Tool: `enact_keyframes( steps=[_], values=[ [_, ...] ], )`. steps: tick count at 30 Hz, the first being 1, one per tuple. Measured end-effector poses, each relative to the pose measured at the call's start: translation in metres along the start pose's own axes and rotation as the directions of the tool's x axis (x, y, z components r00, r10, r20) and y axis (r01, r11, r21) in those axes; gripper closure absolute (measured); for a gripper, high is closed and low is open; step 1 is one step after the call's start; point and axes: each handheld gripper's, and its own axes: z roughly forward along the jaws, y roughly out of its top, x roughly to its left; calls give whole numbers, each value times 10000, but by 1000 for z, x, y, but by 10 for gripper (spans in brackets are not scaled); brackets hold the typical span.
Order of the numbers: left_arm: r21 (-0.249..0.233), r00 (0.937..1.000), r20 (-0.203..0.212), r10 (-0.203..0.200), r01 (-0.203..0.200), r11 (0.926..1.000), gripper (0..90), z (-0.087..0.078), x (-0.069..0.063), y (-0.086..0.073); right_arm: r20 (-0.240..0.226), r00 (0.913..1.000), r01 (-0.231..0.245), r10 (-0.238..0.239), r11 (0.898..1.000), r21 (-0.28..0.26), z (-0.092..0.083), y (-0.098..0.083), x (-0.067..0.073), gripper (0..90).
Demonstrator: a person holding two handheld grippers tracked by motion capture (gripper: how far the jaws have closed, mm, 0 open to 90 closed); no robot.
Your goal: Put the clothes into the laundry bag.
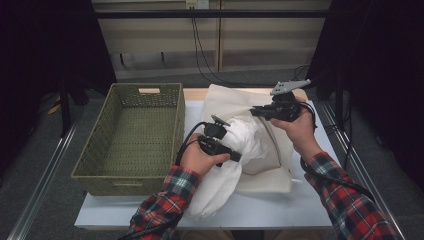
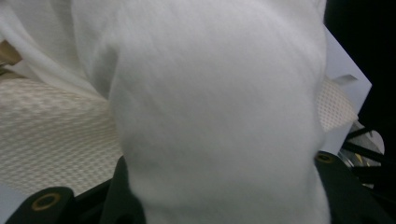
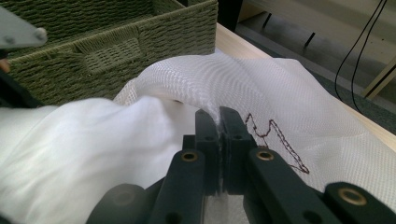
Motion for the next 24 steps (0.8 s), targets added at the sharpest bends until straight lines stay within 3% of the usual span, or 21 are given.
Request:
enact_keyframes(
  steps=[4, 5, 9, 14, 18, 20, 24],
  values=[
    [-263, 9985, -490, -238, 226, 9994, 546, -3, 4, 1, 8, 10000, 42, -42, 10000, 1, -3, 2, 1, 873],
    [-389, 9975, -557, -431, 410, 9984, 546, -3, 4, 0, 23, 10000, 52, -52, 10000, 21, -4, 3, 1, 873],
    [-537, 9958, -726, -563, 525, 9972, 546, -4, 8, 2, -17, 10000, 89, -89, 10000, -36, -5, 5, 3, 874],
    [-412, 9985, -490, -229, 208, 9989, 545, 3, 1, 2, 13, 10000, 65, -65, 10000, -55, -3, 6, 5, 874],
    [-261, 9999, -53, 145, -146, 9996, 545, 7, -5, 2, 11, 10000, 20, -20, 10000, -36, -1, 6, 6, 873],
    [-97, 9987, -39, 502, -502, 9987, 545, 11, -7, 2, -25, 10000, 62, -62, 10000, -21, 0, 6, 6, 874],
    [37, 9994, -70, 337, -337, 9994, 545, 18, -10, 1, -52, 9999, 99, -99, 9999, -28, -1, 7, 8, 874]
  ],
)
